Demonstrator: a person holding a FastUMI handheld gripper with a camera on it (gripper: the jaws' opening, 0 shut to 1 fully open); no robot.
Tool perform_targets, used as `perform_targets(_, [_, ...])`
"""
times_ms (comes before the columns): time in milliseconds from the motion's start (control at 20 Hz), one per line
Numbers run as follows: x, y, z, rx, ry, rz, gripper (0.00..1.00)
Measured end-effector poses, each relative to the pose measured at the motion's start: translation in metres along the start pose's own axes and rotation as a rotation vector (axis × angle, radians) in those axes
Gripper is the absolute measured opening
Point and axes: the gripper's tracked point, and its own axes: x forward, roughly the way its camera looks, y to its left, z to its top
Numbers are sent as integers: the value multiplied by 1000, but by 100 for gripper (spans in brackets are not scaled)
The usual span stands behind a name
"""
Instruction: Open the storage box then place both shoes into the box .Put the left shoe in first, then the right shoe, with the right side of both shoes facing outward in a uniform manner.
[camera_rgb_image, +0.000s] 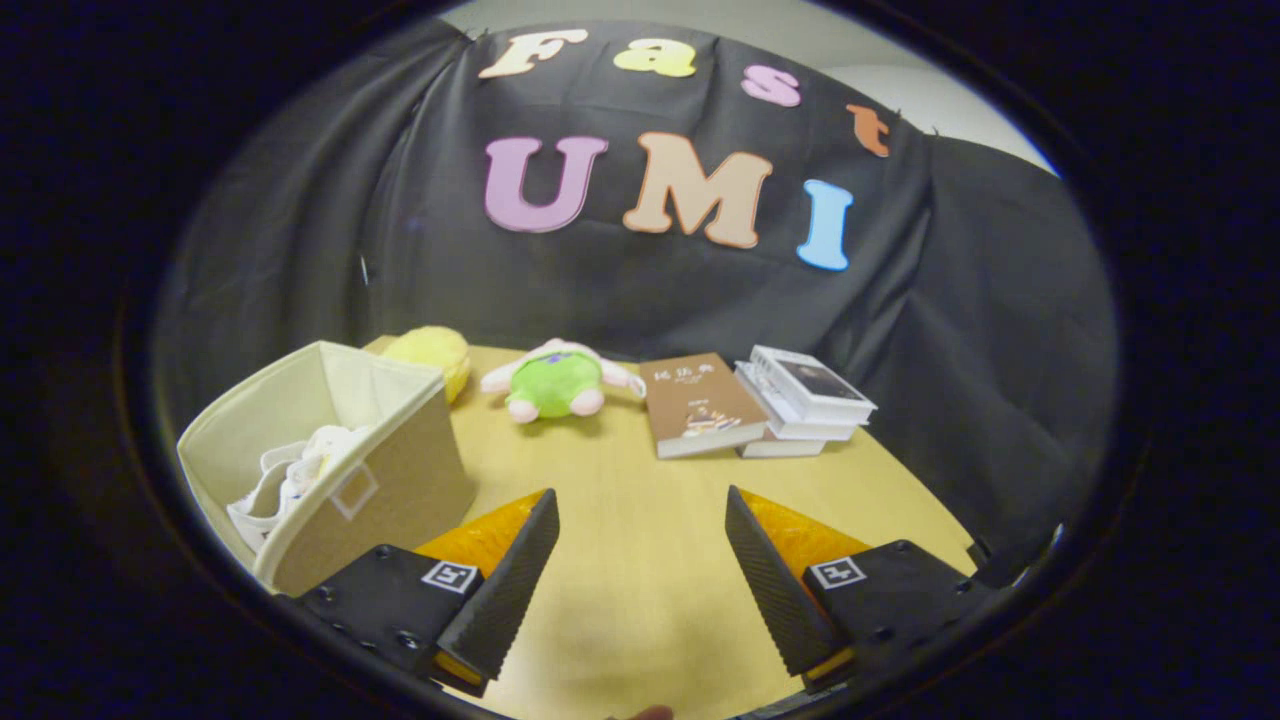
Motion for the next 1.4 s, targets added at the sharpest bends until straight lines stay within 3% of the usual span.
perform_targets(250, [-1, -48, 18, 69, -264, 18, 100])
perform_targets(550, [-17, -55, -8, 123, -365, 50, 100])
perform_targets(1400, [-37, -65, -19, 164, -338, 56, 100])
